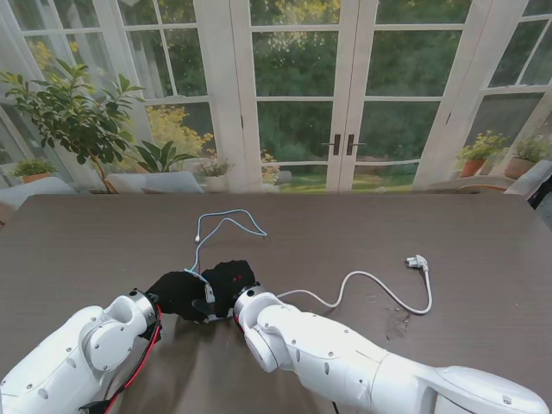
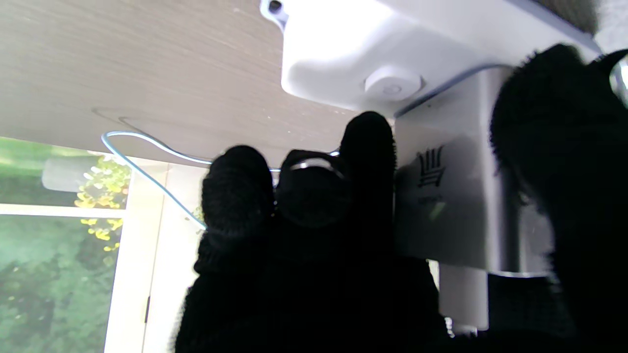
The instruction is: Set up the charging station
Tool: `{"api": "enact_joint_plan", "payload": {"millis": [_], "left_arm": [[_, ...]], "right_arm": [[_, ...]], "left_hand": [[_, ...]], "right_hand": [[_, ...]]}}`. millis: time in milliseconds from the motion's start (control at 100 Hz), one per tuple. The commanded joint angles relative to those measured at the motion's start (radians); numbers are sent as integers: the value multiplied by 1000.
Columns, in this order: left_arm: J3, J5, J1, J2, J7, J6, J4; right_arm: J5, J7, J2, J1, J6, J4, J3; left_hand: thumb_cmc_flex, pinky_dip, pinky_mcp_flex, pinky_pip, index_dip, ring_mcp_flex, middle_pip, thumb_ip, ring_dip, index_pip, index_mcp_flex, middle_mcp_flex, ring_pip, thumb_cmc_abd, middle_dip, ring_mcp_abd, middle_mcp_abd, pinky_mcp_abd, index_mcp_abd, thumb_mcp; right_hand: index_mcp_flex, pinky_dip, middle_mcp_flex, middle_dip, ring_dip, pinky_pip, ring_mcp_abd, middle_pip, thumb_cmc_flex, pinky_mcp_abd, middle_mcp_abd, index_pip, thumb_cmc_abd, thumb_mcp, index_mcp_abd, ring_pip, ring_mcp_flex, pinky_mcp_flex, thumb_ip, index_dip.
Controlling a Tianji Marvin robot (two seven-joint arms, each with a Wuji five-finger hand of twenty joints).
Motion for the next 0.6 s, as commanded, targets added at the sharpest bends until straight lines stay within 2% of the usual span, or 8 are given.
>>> {"api": "enact_joint_plan", "payload": {"millis": [0,40,180,240,260,310,410,590], "left_arm": [[10,6,22,1,-38,-2,17],[10,5,22,1,-39,-3,17],[14,4,20,1,-42,-3,17],[16,3,19,1,-43,-3,17],[16,3,19,1,-44,-3,18],[19,1,18,1,-44,-3,19],[23,-3,16,1,-45,-3,20],[26,-8,17,1,-48,1,19]], "right_arm": [[-18,54,23,-6,-1,-10,-15],[-24,66,30,-4,2,-22,-17],[-45,89,54,0,7,-54,-18],[-49,80,58,-3,6,-58,-13],[-50,78,59,-4,7,-60,-12],[-51,80,64,-6,9,-69,-8],[-54,74,69,-9,10,-78,-1],[-52,67,79,-20,20,-107,20]], "left_hand": [[305,-6,13,57,32,23,54,72,10,253,179,70,37,77,30,0,-63,-47,-231,227],[304,-6,13,57,31,23,54,71,10,253,178,70,37,75,30,0,-63,-47,-231,226],[304,-5,14,57,30,24,54,71,10,253,177,71,37,74,29,-1,-64,-46,-230,227],[304,-5,14,57,30,24,54,71,10,254,178,71,37,74,29,-2,-62,-46,-231,227],[304,-5,14,57,30,24,54,71,9,254,178,71,37,74,29,-2,-63,-46,-231,227],[304,-5,14,57,30,24,54,71,9,254,178,71,37,75,29,-1,-63,-45,-232,227],[304,-4,14,57,29,24,54,71,9,254,178,71,37,75,29,-1,-63,-45,-230,227],[305,-4,14,57,29,23,54,71,10,255,178,71,37,74,29,0,-63,-45,-229,228]], "right_hand": [[116,9,-6,-8,-617,-1,34,-23,100,5,5,193,177,145,-319,-38,10,-26,67,52],[83,16,-36,-10,-624,-7,57,-17,73,39,6,196,221,105,-309,-81,9,-57,83,57],[-93,30,-189,-85,-613,-16,104,20,2,96,21,117,236,23,-241,-212,-43,-166,113,32],[-121,32,-235,-113,-607,-10,119,37,-60,107,29,8,293,-10,-183,-230,-76,-195,224,76],[-141,29,-257,-125,-609,-9,123,38,-86,109,30,-56,322,-21,-159,-237,-91,-207,298,176],[-195,26,-299,-127,-612,-21,132,37,-105,122,35,-99,333,-46,-141,-248,-125,-238,308,182],[-308,26,-382,-152,-622,-33,151,25,-142,137,40,-216,320,-96,-82,-251,-190,-283,303,119],[-429,22,-515,-170,-637,-65,185,45,-191,153,58,-273,312,-152,-24,-239,-289,-347,292,59]]}}
